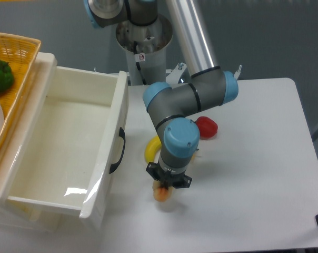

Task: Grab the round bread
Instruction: 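Lift the held bread up off the table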

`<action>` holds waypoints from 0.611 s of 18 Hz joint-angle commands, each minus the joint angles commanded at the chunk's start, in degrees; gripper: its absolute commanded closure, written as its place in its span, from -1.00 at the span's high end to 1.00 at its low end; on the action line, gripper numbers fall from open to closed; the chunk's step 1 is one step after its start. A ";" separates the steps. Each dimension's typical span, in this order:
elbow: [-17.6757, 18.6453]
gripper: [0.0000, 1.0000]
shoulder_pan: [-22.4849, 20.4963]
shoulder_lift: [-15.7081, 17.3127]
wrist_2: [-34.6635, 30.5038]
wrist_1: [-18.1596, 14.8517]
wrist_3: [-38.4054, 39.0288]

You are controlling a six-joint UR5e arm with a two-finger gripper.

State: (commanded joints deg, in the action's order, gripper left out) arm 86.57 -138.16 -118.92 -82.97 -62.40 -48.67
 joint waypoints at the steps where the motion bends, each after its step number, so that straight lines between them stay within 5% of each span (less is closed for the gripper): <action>1: 0.26 -0.91 -0.26 0.62 0.00 -0.17 -1.50; 11: 0.35 -0.91 -2.55 4.57 0.00 -2.46 -8.70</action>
State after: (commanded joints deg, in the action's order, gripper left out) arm 86.92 -140.71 -114.35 -82.97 -64.86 -57.38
